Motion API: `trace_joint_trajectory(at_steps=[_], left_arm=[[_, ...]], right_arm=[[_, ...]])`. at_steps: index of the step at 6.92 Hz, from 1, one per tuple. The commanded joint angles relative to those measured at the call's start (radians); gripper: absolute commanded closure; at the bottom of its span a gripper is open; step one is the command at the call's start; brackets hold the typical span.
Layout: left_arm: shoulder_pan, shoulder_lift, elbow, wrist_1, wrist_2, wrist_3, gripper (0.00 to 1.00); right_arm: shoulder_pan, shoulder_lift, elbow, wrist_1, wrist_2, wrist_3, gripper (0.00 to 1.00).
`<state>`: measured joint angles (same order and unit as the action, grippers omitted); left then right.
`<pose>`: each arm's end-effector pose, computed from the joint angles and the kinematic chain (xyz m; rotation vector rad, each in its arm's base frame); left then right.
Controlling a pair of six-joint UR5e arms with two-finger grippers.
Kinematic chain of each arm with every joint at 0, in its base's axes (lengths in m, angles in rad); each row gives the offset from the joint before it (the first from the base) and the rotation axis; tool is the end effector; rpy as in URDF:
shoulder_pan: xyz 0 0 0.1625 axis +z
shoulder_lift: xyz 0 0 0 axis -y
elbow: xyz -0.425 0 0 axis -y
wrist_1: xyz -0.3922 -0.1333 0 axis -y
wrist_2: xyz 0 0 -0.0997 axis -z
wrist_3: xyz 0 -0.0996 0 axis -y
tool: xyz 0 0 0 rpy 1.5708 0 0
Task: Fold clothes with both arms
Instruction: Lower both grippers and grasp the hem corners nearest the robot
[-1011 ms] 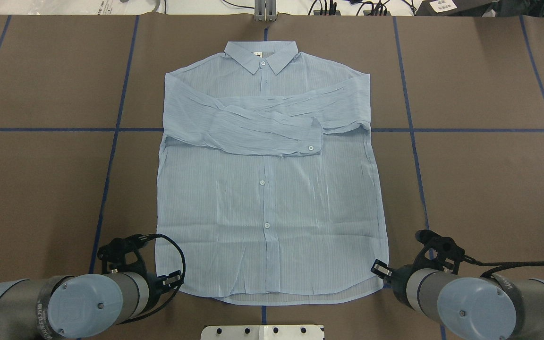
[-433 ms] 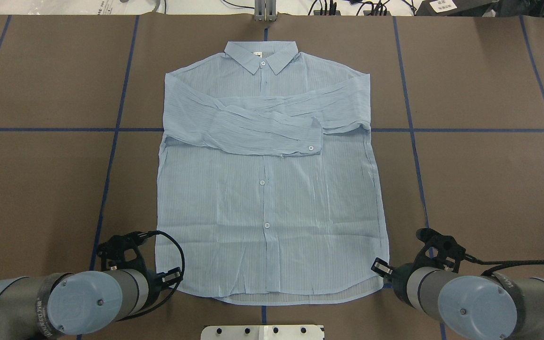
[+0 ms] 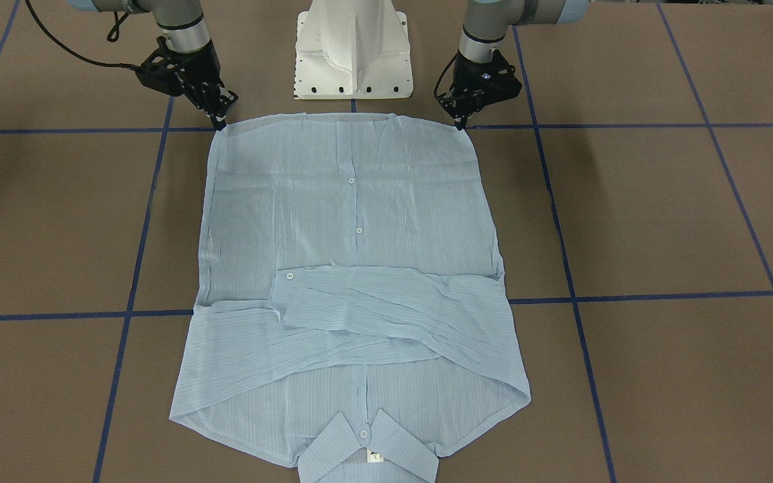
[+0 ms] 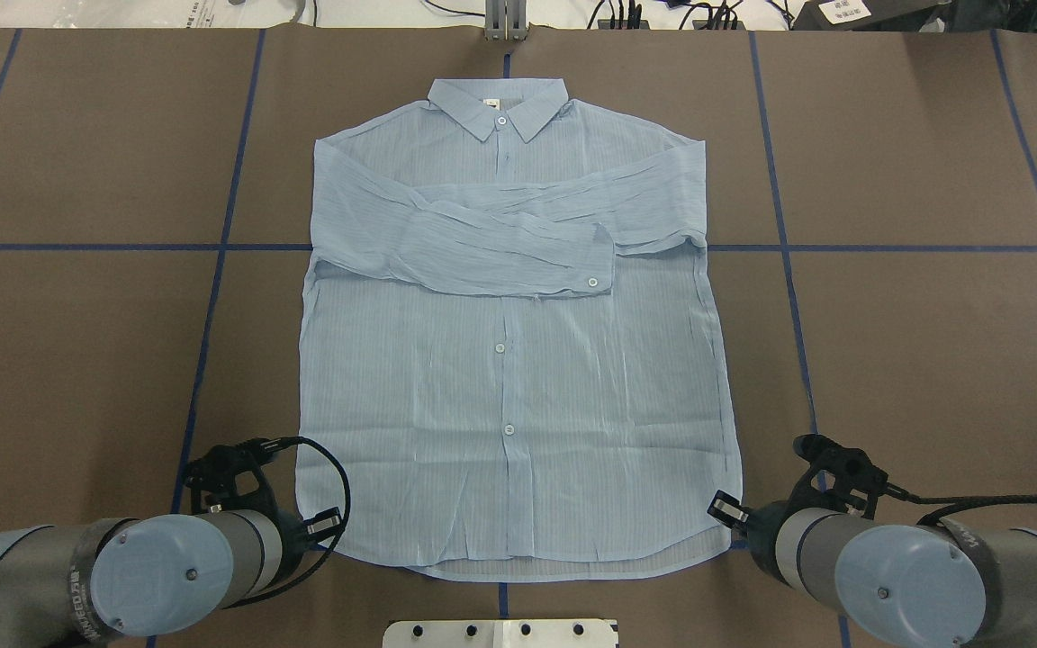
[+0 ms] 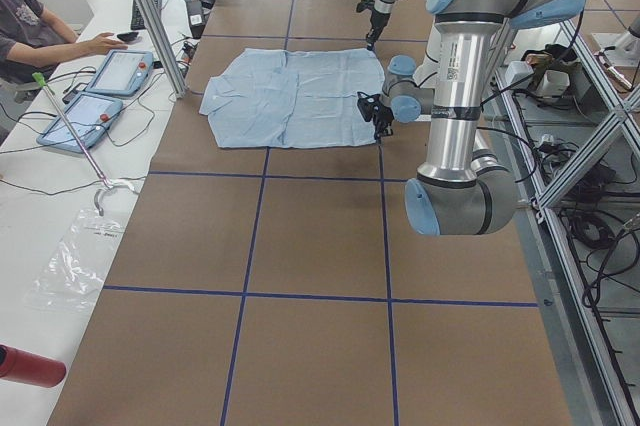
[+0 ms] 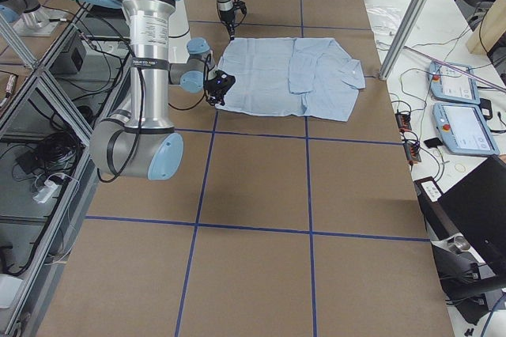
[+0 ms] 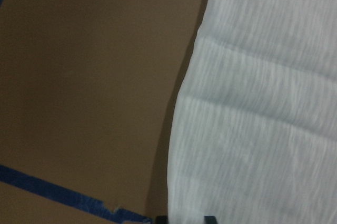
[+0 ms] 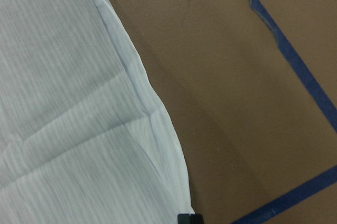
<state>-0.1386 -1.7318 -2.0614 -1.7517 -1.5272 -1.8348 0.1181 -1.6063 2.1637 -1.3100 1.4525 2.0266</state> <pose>0.4967 -0.2083 0.3374 -0.0113 0.8392 -0.3970 -0.4378 -0.1980 0.3746 -0.0277 -0.8372 0.5889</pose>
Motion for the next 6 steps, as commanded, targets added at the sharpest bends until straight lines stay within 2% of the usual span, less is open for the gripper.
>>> trace_joint_trajectory(at_steps=[1, 2, 4, 6], left_arm=[[-0.004, -0.006, -0.023, 0.011, 0.004, 0.000, 1.00], [-0.004, 0.001, -0.066, 0.012, 0.004, -0.001, 1.00], [-0.007, 0.029, -0.216, 0.014, -0.002, -0.052, 1.00], [-0.009, 0.058, -0.330, 0.021, -0.005, -0.093, 1.00]], right_arm=[[0.005, 0.002, 0.002, 0.000, 0.003, -0.002, 1.00], [0.006, 0.000, 0.036, 0.002, 0.002, 0.001, 1.00], [0.008, -0.033, 0.111, -0.011, 0.014, 0.006, 1.00], [0.005, -0.134, 0.230, -0.011, 0.046, 0.009, 1.00]])
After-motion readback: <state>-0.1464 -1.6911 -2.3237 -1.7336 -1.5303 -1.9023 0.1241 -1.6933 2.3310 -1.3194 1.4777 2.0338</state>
